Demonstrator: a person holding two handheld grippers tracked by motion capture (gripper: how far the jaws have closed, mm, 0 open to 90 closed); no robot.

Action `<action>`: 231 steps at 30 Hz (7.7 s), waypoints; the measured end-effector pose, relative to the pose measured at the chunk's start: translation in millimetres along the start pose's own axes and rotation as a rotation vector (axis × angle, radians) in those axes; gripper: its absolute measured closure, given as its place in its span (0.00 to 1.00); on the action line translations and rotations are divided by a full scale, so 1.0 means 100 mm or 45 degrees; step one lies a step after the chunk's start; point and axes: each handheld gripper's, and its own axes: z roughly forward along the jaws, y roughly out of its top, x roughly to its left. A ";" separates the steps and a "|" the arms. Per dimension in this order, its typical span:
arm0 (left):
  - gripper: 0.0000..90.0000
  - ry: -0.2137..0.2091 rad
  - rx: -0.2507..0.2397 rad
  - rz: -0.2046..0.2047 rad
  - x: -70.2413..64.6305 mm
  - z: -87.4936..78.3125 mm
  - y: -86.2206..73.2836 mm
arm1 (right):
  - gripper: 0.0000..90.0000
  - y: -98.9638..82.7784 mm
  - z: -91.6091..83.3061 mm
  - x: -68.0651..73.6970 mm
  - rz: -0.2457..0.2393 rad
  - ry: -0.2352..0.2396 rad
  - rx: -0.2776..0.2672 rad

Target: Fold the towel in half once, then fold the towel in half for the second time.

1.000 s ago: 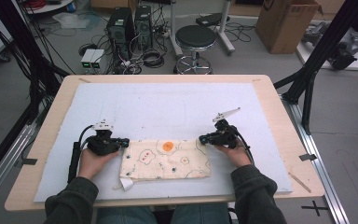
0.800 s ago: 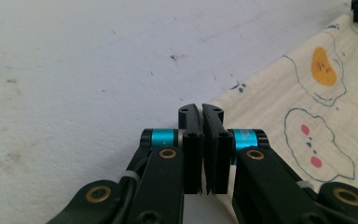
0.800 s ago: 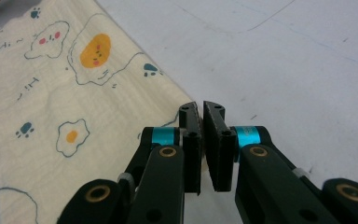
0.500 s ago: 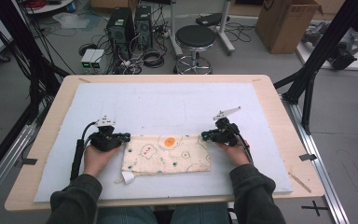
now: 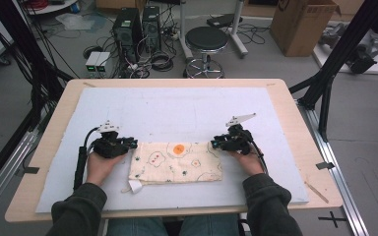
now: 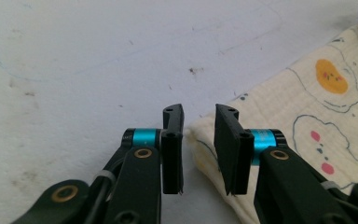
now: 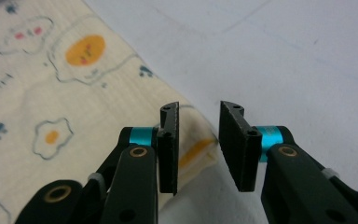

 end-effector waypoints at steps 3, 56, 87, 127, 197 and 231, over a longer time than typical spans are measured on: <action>0.73 -0.028 -0.019 -0.003 0.01 -0.04 0.01 | 0.68 0.01 -0.05 0.00 0.008 0.012 -0.046; 0.50 -0.113 -0.039 0.095 -0.17 -0.30 -0.01 | 0.41 0.02 -0.19 0.19 -0.041 0.063 -0.080; 0.67 -0.035 0.035 -0.086 -0.03 0.13 -0.05 | 0.67 -0.05 0.05 -0.05 0.086 0.047 0.016; 0.95 0.072 -0.061 -0.145 0.22 0.34 0.34 | 0.93 0.42 0.21 -0.53 0.240 0.017 0.056; 0.94 -0.076 -0.171 0.055 0.00 -0.09 0.11 | 0.93 0.39 -0.08 -0.21 0.072 0.105 0.030; 0.93 -0.099 -0.074 0.169 -0.23 -0.18 -0.12 | 0.92 0.02 -0.19 0.02 -0.033 0.156 -0.004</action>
